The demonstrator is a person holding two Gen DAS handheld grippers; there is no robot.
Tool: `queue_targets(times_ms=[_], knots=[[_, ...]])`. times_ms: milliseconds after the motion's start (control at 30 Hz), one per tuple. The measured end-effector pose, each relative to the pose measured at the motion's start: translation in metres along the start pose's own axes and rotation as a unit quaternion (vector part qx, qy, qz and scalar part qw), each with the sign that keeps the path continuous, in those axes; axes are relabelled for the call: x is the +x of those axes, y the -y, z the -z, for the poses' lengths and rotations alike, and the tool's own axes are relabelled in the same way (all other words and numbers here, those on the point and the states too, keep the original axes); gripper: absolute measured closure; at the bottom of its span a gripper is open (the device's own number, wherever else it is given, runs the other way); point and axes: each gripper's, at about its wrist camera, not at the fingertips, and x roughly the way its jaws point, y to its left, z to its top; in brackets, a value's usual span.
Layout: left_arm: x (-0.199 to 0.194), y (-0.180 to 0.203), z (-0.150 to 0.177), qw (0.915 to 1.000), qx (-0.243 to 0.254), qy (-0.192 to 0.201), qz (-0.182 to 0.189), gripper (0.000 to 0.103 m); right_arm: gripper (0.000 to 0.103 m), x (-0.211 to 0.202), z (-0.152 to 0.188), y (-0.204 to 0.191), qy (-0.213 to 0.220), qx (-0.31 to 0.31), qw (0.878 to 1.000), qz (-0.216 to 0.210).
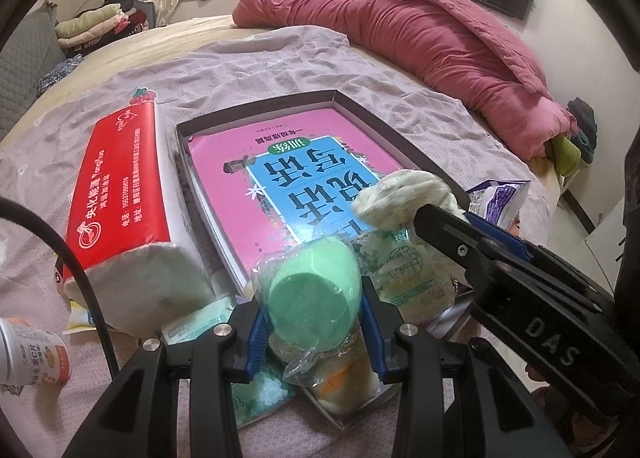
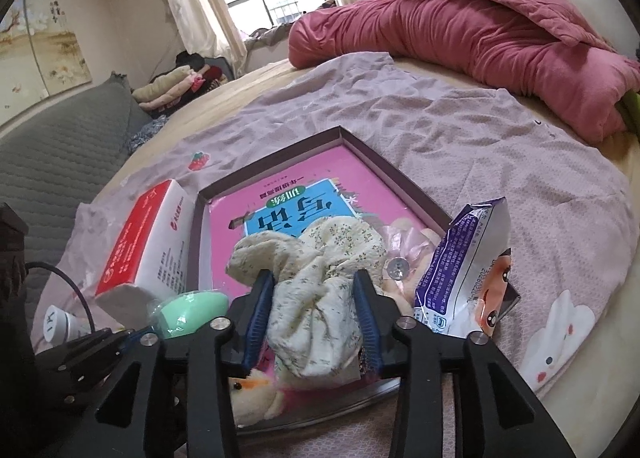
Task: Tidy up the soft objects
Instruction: 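Lower the floral scrunchie and green sponge onto the book and open both tools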
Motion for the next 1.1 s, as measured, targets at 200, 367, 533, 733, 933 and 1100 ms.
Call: queue_targets(times_ms=[200,367,533,733,933,1100], knots=[[0.002,-0.001,0.0,1.0,-0.001,-0.001,-0.001,0.062,0.046,-0.007,-0.001,0.003,0.015,0.011,1.0,-0.009],[0.005,-0.003,-0.001,1.0,-0.007,-0.004,-0.003,0.061,0.044,-0.013,-0.001,0.007,0.031,0.021,0.999,-0.002],[0.009,-0.002,-0.001,0.9999,-0.005,-0.005,-0.007,0.061,0.044,-0.015,-0.001,0.012,0.034,0.034,0.999,0.002],[0.01,-0.002,-0.001,0.9999,-0.005,-0.006,-0.007,0.061,0.044,-0.017,0.0,0.012,0.036,0.033,0.999,0.003],[0.011,-0.002,-0.001,0.9999,-0.011,-0.008,-0.008,0.058,0.044,-0.016,0.0,0.011,0.035,0.034,0.999,0.003],[0.01,-0.004,0.0,0.9998,-0.019,-0.007,-0.001,0.052,0.043,-0.017,0.0,0.011,0.036,0.035,0.999,0.004]])
